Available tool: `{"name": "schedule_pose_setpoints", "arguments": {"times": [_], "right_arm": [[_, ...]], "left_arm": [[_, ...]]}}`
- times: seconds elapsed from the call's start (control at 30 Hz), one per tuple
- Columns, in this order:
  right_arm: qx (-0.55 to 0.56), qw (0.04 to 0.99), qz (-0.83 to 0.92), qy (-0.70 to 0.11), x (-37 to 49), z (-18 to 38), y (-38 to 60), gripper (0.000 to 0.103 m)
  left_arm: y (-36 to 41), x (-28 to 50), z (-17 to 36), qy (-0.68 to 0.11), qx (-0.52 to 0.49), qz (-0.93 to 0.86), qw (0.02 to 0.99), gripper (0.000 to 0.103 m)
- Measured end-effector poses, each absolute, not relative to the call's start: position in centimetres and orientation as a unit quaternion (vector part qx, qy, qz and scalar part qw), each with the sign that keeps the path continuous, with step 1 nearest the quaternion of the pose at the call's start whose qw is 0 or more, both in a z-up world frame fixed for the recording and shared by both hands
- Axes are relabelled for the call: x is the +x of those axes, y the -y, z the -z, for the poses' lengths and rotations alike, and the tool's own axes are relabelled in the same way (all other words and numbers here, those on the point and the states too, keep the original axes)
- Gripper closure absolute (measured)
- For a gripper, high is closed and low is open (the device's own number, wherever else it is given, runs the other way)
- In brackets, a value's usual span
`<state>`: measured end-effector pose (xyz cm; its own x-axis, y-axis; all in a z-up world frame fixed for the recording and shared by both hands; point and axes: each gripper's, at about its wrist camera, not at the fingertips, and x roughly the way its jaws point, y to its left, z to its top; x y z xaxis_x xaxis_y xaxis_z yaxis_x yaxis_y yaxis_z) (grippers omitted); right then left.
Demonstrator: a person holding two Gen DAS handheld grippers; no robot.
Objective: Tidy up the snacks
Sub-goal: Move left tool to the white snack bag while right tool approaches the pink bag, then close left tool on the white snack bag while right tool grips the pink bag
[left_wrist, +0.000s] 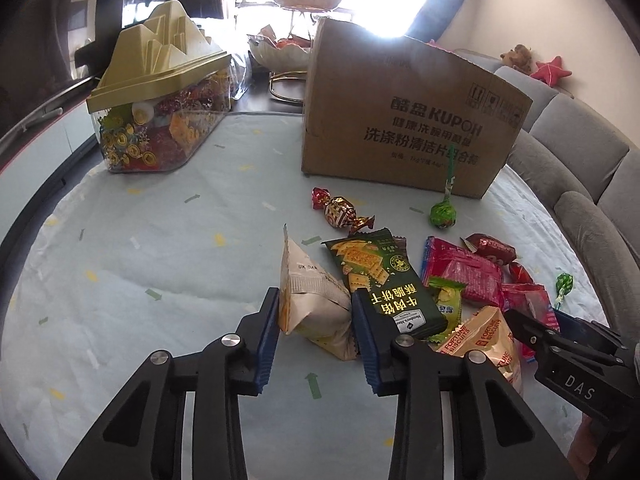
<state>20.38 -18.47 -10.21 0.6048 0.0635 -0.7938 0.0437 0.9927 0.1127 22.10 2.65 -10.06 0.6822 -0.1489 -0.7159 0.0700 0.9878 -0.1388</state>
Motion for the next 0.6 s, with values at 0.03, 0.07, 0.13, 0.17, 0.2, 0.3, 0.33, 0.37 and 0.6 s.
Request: {"name": "schedule_pose_setpoints", "arguments": {"times": [0.03,0.07,0.13,0.17,0.2,0.3,0.33,0.37,0.6], "right_arm": [[0.06,0.893,-0.005,-0.445,20.4,10.2,18.5,0.049],[0.059,0.893,-0.005,-0.446,20.4,10.2,18.5,0.052],[0.054,0.892,-0.006,-0.448,20.4,10.3,18.4,0.058],[0.053,0.891,-0.006,-0.45,20.5,10.3,18.4,0.058],[0.053,0.891,-0.006,-0.45,20.5,10.3,18.4,0.058],[0.049,0.892,-0.006,-0.45,20.5,10.2,18.3,0.061],[0.047,0.892,-0.005,-0.449,20.4,10.2,18.3,0.061],[0.045,0.893,-0.004,-0.448,20.4,10.1,18.3,0.061],[0.04,0.903,-0.013,-0.428,19.3,8.6,18.1,0.062]], "left_arm": [[-2.7,22.1,10.0,-0.393,-0.051,0.06,0.916,0.068],[-2.6,22.1,10.0,-0.393,-0.05,0.06,0.916,0.069],[-2.7,22.0,10.0,-0.391,-0.051,0.061,0.917,0.071],[-2.7,21.9,9.9,-0.39,-0.051,0.06,0.918,0.073],[-2.7,21.8,9.8,-0.387,-0.049,0.059,0.919,0.075],[-2.8,21.5,9.4,-0.383,-0.051,0.05,0.921,0.078],[-2.8,21.4,9.3,-0.382,-0.051,0.048,0.922,0.079],[-2.7,21.3,9.3,-0.381,-0.049,0.049,0.922,0.079],[-2.2,19.7,7.9,-0.369,-0.042,0.051,0.927,0.08]]}}
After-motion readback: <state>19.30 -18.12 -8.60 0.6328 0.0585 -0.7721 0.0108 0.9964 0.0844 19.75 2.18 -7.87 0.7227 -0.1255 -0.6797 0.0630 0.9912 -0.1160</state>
